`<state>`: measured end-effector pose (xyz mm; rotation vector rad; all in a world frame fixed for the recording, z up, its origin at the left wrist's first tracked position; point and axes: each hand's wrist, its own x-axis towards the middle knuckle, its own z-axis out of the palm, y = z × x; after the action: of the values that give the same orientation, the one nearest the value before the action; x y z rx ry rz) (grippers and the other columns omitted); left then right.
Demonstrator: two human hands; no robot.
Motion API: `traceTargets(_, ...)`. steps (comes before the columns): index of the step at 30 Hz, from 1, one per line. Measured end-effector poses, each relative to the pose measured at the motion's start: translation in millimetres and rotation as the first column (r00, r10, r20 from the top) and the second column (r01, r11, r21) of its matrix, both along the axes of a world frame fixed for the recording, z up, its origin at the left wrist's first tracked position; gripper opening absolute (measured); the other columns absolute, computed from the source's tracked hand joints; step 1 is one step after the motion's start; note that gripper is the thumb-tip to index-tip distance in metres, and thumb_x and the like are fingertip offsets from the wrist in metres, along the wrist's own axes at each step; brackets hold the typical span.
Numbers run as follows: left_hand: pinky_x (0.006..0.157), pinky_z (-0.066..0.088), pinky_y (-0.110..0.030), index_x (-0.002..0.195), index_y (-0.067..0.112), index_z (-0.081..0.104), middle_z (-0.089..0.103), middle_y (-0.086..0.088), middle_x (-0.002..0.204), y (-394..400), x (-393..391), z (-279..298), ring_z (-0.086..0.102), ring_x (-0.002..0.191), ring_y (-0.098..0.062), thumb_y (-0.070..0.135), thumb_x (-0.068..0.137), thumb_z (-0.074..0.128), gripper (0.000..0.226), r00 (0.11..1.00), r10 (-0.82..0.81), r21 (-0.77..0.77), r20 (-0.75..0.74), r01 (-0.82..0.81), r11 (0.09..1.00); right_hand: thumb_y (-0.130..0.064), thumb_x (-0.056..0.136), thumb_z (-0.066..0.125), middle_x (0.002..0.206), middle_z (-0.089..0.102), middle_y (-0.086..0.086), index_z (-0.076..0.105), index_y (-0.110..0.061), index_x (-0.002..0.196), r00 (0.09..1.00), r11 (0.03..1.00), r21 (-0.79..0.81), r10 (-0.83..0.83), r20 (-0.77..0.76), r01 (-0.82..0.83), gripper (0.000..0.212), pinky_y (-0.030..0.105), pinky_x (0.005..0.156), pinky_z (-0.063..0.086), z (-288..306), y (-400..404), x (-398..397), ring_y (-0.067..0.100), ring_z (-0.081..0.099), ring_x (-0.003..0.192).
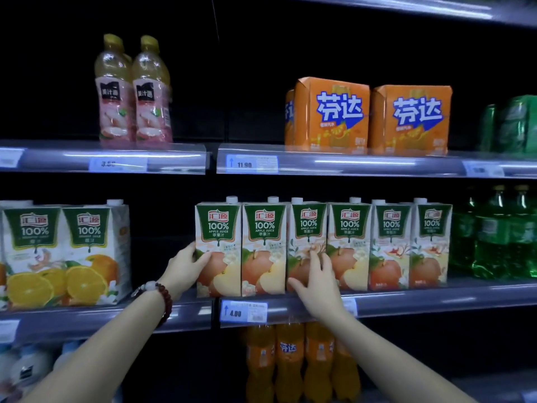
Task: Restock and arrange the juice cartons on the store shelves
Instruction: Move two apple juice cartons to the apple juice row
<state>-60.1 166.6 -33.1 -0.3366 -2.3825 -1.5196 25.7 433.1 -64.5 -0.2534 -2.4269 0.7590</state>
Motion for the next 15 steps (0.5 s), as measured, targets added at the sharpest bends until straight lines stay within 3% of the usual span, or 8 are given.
traceTargets(3, 0.09, 0.054, -0.044, 0.128, 0.023, 0.052, 0.063, -0.008, 0.121, 6, -1, 1, 0.062, 0.105, -0.029, 0.031, 0.097, 0.051, 0.032, 0.996, 0.086, -0.055, -0.002, -0.085, 0.995, -0.04, 0.086, 0.065, 0.16, 0.013, 0.004, 0.018, -0.018, 0.152, 0.999, 0.999, -0.005, 0.053, 0.012, -0.053, 0.083, 0.042, 0.111, 0.034, -1, 2, 7, 0.027, 0.025, 0.144)
traceTargets(5, 0.086, 0.052, -0.037, 0.128, 0.013, 0.052, 0.063, -0.013, 0.121, 10, 2, 6, 0.061, 0.106, -0.032, 0.033, 0.098, 0.047, 0.035, 0.984, 0.178, -0.217, -0.022, -0.179, 0.96, -0.037, 0.087, 0.065, 0.157, 0.024, 0.003, 0.024, -0.018, 0.15, 0.995, 0.996, -0.006, 0.094, 0.012, -0.094, 0.078, 0.04, 0.11, 0.035, 1, 5, 13, 0.024, 0.031, 0.141)
traceTargets(9, 0.076, 0.053, -0.033, 0.102, 0.005, 0.066, 0.067, -0.015, 0.106, 18, 24, 26, 0.065, 0.092, -0.033, 0.04, 0.096, 0.048, 0.04, 0.947, 0.314, -0.67, -0.066, -0.276, 0.689, -0.036, 0.088, 0.064, 0.133, 0.053, 0.005, 0.045, -0.018, 0.137, 0.993, 0.994, -0.003, 0.105, 0.046, -0.105, 0.056, 0.035, 0.099, 0.047, 9, 14, 28, 0.021, 0.053, 0.119)
traceTargets(12, 0.073, 0.056, -0.03, 0.097, 0.016, 0.066, 0.065, -0.003, 0.094, 36, 46, 38, 0.063, 0.081, -0.021, 0.033, 0.091, 0.051, 0.022, 0.964, 0.25, -0.841, -0.093, -0.21, 0.498, -0.031, 0.09, 0.063, 0.111, 0.064, 0.006, 0.056, -0.011, 0.123, 0.992, 0.994, 0.045, 0.097, 0.078, -0.101, 0.039, 0.032, 0.077, 0.054, 19, 21, 39, 0.019, 0.062, 0.089)
traceTargets(15, 0.057, 0.047, -0.024, 0.07, 0.018, 0.055, 0.057, 0.003, 0.069, 62, 61, 40, 0.058, 0.066, -0.015, 0.034, 0.093, 0.05, 0.028, 0.992, 0.046, -0.835, -0.115, -0.122, 0.536, -0.029, 0.091, 0.062, 0.098, 0.067, 0.003, 0.06, -0.012, 0.11, 0.995, 0.996, 0.061, 0.067, 0.08, -0.072, 0.026, 0.027, 0.067, 0.047, 28, 24, 48, 0.014, 0.057, 0.076)
